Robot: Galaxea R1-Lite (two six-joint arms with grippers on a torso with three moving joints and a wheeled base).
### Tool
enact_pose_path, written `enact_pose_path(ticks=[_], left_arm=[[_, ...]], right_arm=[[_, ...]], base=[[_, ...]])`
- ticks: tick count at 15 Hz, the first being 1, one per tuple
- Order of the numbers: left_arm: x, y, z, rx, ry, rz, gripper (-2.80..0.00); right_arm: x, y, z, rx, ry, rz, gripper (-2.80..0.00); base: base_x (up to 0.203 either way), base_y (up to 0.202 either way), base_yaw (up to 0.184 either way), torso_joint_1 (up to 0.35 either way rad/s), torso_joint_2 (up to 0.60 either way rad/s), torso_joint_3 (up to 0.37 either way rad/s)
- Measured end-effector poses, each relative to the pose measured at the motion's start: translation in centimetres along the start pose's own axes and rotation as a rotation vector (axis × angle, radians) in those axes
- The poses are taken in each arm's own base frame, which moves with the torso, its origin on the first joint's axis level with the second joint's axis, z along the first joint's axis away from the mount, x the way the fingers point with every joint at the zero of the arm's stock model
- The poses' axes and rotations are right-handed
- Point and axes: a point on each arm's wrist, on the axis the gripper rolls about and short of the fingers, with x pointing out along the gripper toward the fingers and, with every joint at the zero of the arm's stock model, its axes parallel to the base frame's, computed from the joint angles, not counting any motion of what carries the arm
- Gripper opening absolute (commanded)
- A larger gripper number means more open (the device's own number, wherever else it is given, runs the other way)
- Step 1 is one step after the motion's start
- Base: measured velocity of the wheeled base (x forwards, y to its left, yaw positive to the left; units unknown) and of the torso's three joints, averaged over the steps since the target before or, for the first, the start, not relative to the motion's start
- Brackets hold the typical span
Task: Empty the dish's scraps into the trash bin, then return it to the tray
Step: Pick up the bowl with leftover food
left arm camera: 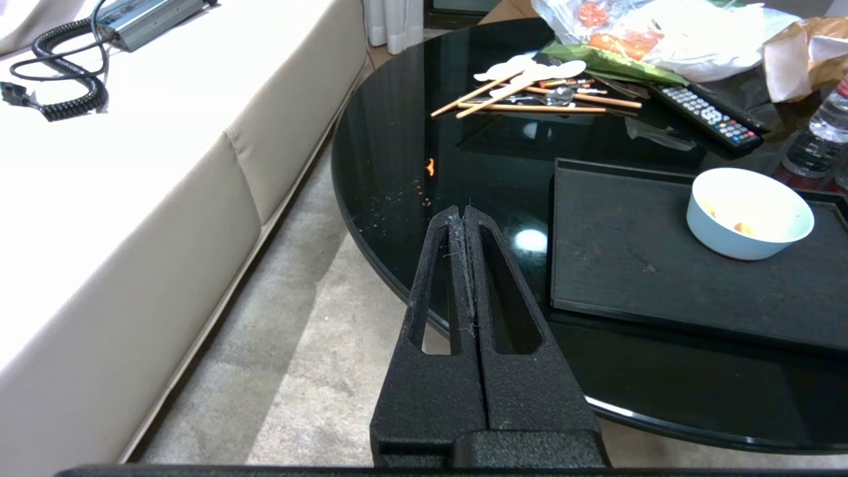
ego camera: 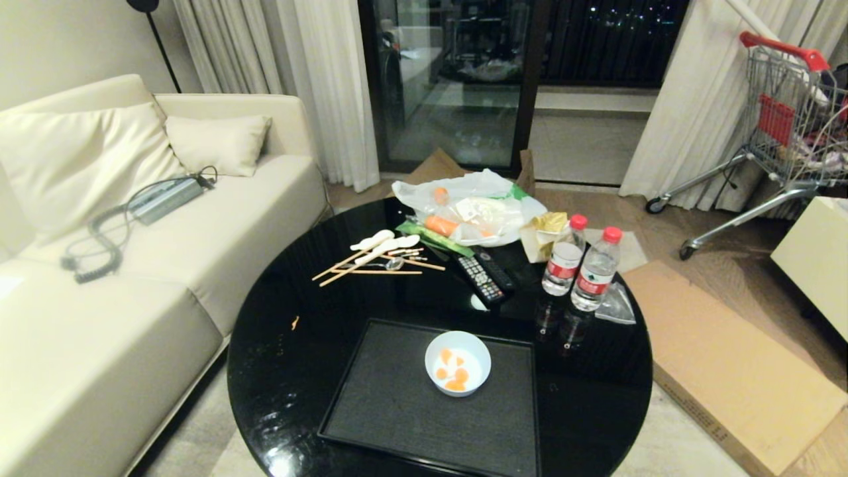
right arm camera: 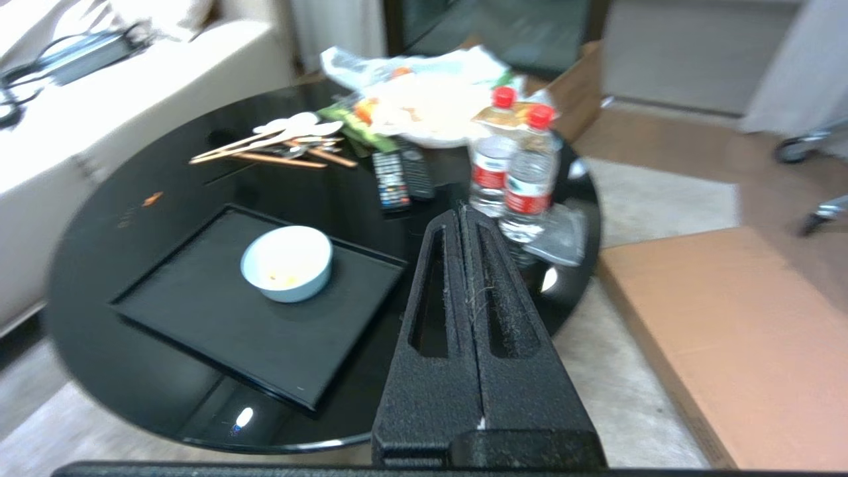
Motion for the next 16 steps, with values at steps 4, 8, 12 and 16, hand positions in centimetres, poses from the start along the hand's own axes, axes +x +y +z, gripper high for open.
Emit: enact_pose_path(ticks=[4, 8, 12, 16], left_arm=[[0.0, 0.0, 0.0, 0.000, 0.000, 0.000, -2.80], [0.0, 0.0, 0.0, 0.000, 0.000, 0.000, -2.80], [0.0, 0.0, 0.0, 0.000, 0.000, 0.000, -2.80], [0.0, 0.0, 0.0, 0.000, 0.000, 0.000, -2.80]], right_arm=[[5.5, -0.8, 2.7, -0.013, 0.147, 0.101, -2.80], [13.3, -0.4, 3.5, -0.027, 0.290, 0.215, -2.80], [21.2, 2.9, 4.5, -0.054, 0.358, 0.385, -2.80], [25.7, 7.3, 2.2, -0.102, 0.560, 0.445, -2.80]], base=[[0.000, 0.000, 0.000, 0.000, 0.00, 0.000], [0.000, 0.000, 0.000, 0.000, 0.00, 0.000], [0.000, 0.000, 0.000, 0.000, 0.00, 0.000], [0.000, 0.000, 0.000, 0.000, 0.00, 0.000]])
